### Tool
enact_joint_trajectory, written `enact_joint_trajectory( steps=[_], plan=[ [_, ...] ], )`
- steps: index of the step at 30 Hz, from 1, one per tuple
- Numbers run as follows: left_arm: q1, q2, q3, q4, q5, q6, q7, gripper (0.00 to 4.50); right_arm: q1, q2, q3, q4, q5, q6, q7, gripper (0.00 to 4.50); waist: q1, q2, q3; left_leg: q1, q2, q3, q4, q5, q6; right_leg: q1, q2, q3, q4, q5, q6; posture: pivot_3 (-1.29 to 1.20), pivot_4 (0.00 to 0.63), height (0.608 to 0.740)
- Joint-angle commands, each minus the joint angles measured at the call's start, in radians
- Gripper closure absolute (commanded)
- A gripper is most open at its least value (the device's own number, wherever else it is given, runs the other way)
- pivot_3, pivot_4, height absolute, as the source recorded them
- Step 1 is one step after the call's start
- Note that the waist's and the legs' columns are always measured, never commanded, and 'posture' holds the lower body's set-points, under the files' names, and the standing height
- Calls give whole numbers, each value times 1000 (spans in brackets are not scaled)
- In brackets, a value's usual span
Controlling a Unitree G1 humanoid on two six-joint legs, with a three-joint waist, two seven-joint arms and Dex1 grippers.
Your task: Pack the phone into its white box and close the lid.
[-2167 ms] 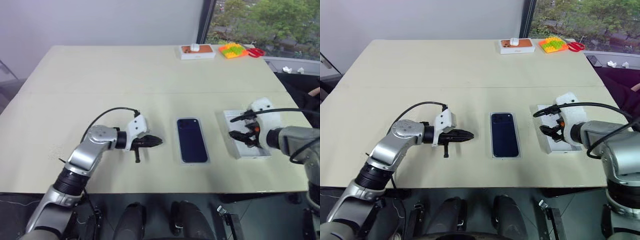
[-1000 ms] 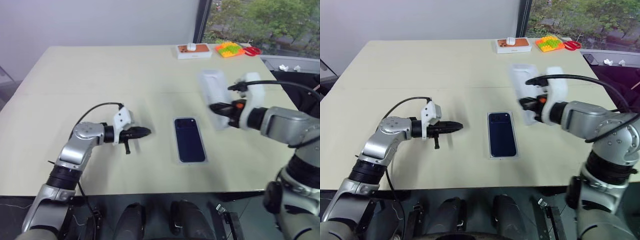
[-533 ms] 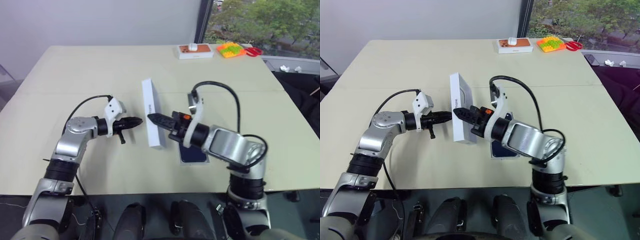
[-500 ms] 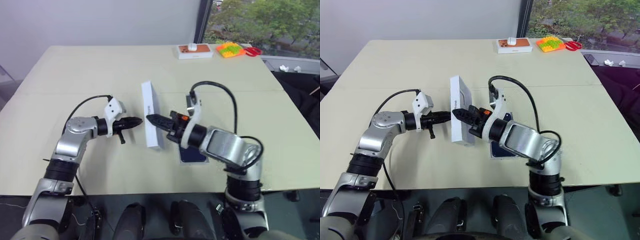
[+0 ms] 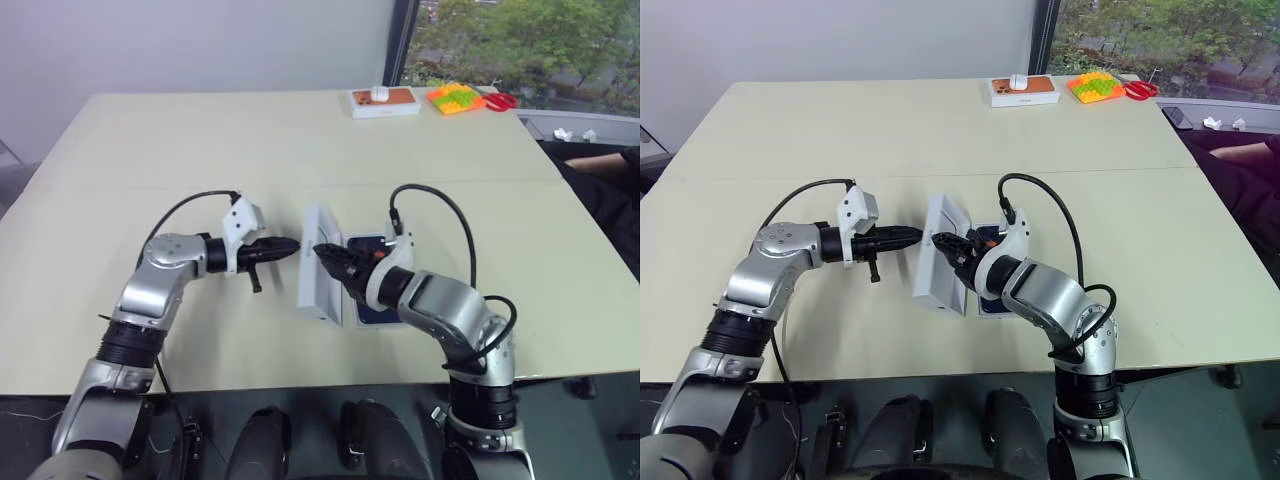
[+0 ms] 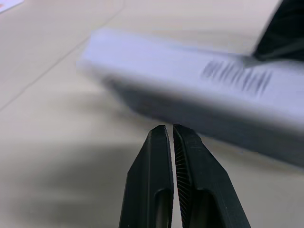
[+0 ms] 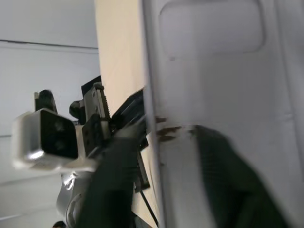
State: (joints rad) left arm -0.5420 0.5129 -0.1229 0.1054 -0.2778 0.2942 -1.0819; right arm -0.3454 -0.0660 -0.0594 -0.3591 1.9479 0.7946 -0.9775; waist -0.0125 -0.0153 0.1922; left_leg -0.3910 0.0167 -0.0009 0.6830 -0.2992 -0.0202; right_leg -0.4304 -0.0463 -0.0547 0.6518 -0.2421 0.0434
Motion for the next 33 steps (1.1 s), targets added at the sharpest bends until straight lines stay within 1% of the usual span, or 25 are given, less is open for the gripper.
enact_joint_trajectory(
  steps=[1,2,6,9,10,13,16,18,21,22,24,26,27,28,29,31,32,33],
  plan=[
    [4,-22,-29,-65,-28,18,-22,4255,-61,-70,-56,-30,24,-8,35,611,1,0,0,0,0,0,0,0,0,0,0,0,0,0,0,0,150,740],
    [3,-27,-37,-71,-28,21,-25,4255,-72,-96,-61,-24,24,-3,45,611,1,0,0,0,0,1,0,0,0,0,0,0,0,0,0,0,150,740],
    [-10,-78,-77,-101,-34,39,-23,4255,-121,-306,-82,14,24,39,131,611,3,1,0,0,0,1,0,0,0,0,0,0,-1,0,0,0,150,740],
    [-25,-124,-99,-106,-24,46,-1,4255,-124,-445,-78,33,-41,77,211,611,3,0,0,-1,0,1,0,0,1,0,0,0,-2,0,0,0,150,740],
    [-29,-140,-107,-108,-23,51,6,4255,-126,-493,-74,35,-85,98,246,611,3,1,0,-1,0,1,0,-1,1,0,0,0,-2,0,0,0,150,740],
    [-30,-167,-126,-117,-17,66,21,4255,-121,-566,-75,46,-148,108,311,611,0,1,0,0,0,1,0,-1,2,0,1,1,-2,0,0,0,150,740],
    [-24,-176,-131,-125,-21,67,27,4255,-122,-633,-65,44,-252,137,384,611,2,1,0,0,0,1,0,-1,2,0,2,1,-1,0,0,0,150,740],
    [-34,-183,-91,-126,-55,105,52,4255,-119,-679,-47,26,-356,160,439,611,3,1,0,0,0,1,0,-1,2,0,2,1,-1,0,0,0,150,740],
    [-51,-171,-21,-126,-105,184,93,4255,-112,-730,-29,1,-474,186,526,611,2,1,0,0,0,1,0,-1,2,0,2,1,-2,0,0,0,150,740],
    [-57,-152,16,-122,-118,215,115,4255,-108,-753,-24,-11,-518,195,562,611,2,1,0,0,0,1,0,-1,2,0,2,1,-2,0,0,0,150,740],
    [-55,-91,63,-124,-125,269,132,4255,-104,-814,0,-42,-632,209,658,611,1,1,0,0,0,1,0,-1,2,0,2,1,-2,0,0,0,150,740],
    [-40,-30,69,-127,-106,284,133,4255,-95,-860,22,-67,-715,219,748,611,0,1,0,0,0,1,-1,-2,3,0,3,1,-3,0,0,0,150,740],
    [-32,-6,66,-127,-93,285,135,4500,-88,-876,28,-77,-744,222,786,1119,1,1,0,0,0,1,-1,-2,3,0,3,1,-3,0,0,0,150,740],
    [-20,21,51,-130,-76,274,123,4500,-82,-887,34,-86,-769,225,822,1395,2,1,0,0,0,1,-1,-2,3,0,3,1,-3,0,0,0,150,740],
    [-3,50,32,-138,-59,250,101,4500,-77,-893,36,-93,-790,229,853,1821,2,1,0,0,0,1,-1,-2,3,0,3,1,-3,0,1,0,150,740],
    [25,87,4,-156,-45,223,63,4500,-71,-900,43,-105,-830,241,907,2881,4,1,0,0,0,1,-1,-2,3,0,2,1,-4,0,1,0,150,740],
    [30,94,-8,-160,-42,227,58,4500,-69,-904,50,-113,-853,247,932,3348,6,1,0,-1,0,2,-1,-2,3,0,2,1,-4,0,1,0,150,740],
    [30,95,-23,-160,-34,235,58,4500,-68,-910,63,-123,-877,256,957,3916,10,1,1,-1,-1,2,-1,-2,3,0,1,1,-4,-1,1,0,150,740]
  ],
)
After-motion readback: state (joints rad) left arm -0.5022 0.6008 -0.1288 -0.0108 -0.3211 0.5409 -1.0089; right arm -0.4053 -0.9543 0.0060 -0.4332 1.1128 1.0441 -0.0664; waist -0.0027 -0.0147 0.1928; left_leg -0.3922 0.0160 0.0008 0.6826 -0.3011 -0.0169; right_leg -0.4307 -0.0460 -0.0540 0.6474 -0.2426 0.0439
